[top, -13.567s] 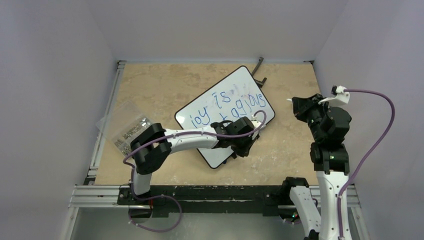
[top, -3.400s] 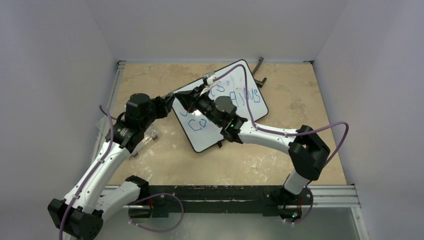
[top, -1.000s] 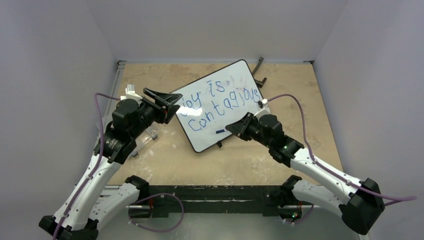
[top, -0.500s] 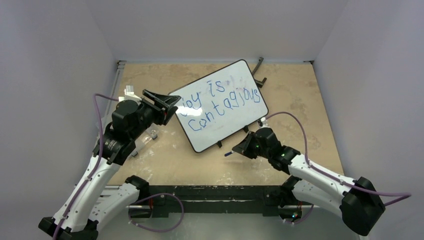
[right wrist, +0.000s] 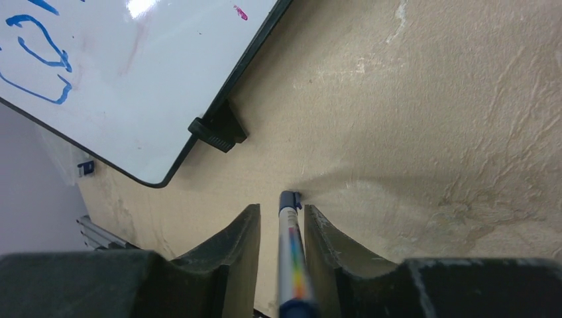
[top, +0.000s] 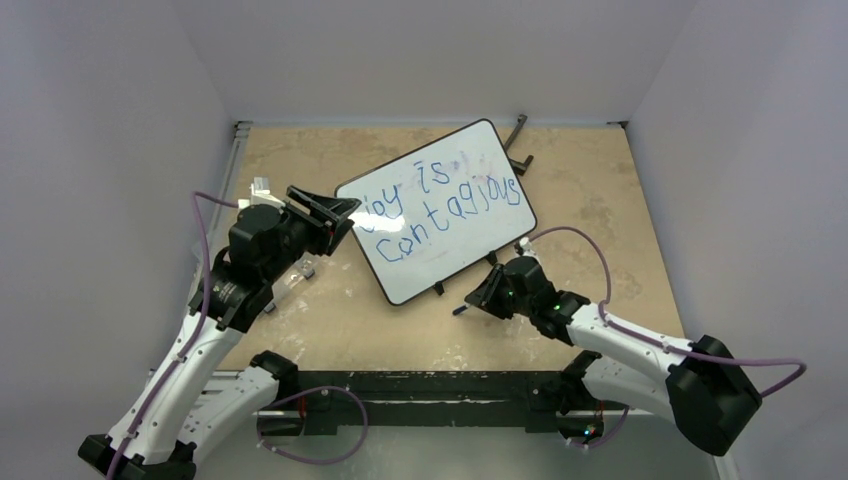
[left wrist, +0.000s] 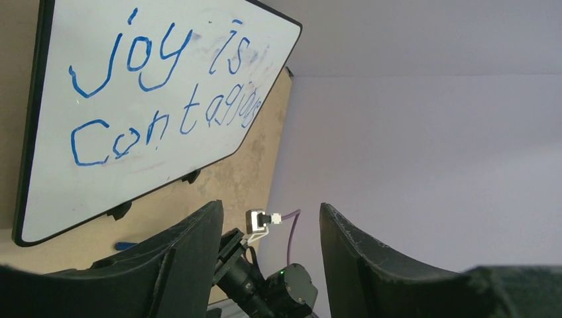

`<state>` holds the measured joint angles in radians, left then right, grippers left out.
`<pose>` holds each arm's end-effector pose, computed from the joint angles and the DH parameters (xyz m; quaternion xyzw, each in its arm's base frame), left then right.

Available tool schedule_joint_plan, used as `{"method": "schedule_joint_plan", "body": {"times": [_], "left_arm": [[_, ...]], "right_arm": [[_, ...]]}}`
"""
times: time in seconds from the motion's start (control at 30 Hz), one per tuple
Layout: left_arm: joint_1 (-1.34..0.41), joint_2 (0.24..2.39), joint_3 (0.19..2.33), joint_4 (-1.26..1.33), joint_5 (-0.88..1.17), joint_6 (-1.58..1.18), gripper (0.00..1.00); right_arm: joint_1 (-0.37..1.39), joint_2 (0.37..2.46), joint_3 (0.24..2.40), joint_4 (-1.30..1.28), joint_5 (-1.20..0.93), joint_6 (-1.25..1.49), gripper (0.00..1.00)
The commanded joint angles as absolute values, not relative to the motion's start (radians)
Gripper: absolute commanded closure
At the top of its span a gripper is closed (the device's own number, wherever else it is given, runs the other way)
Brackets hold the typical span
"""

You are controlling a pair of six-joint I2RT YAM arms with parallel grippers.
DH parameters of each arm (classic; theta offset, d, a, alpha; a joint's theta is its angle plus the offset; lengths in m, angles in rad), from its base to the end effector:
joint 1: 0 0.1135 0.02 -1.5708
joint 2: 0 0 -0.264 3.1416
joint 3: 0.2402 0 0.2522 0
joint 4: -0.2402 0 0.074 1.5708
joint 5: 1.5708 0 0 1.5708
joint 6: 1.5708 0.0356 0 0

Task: Write a sentence on the whiteboard
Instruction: Place the whiteboard marker at the center of the board, then reset both arms

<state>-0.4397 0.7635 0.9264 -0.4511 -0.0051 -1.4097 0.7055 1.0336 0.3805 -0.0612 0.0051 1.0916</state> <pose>0.1506 -0.0706 0.3638 -0.3749 0.7082 -0.4764 0.3618 0.1514 0.1287 0.1673 0.1756 0.8926 0.3235 0.2604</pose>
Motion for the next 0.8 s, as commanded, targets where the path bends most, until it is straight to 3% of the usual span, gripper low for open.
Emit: {"method": "schedule_joint_plan", "body": {"times": [0.0,0.37,0.47,0.6,0.73,0.77], "left_arm": [[-0.438,0.757,0.923,-0.431,-0.005,-1.395,0.46],[-0.439,0.742,0.926,-0.430,-0.036,-1.377,0.45],[-0.438,0.728,0.932,-0.423,-0.076,-1.332,0.43],[-0.439,0.716,0.948,-0.401,-0.155,-1.212,0.30],[-0.439,0.704,0.974,-0.408,-0.258,-1.057,0.01],[-0.437,0.705,0.978,-0.406,-0.280,-1.015,0.00]], "right_arm": [[0.702,1.012,0.406,-0.077,0.073,1.081,0.63],[0.703,0.891,0.505,-0.289,0.197,1.017,0.11],[0.702,0.824,0.539,-0.324,0.220,0.966,0.06],[0.703,0.754,0.609,-0.372,0.249,0.864,0.05],[0.703,0.722,0.712,-0.429,0.270,0.754,0.05],[0.704,0.714,0.738,-0.435,0.272,0.722,0.04]]}}
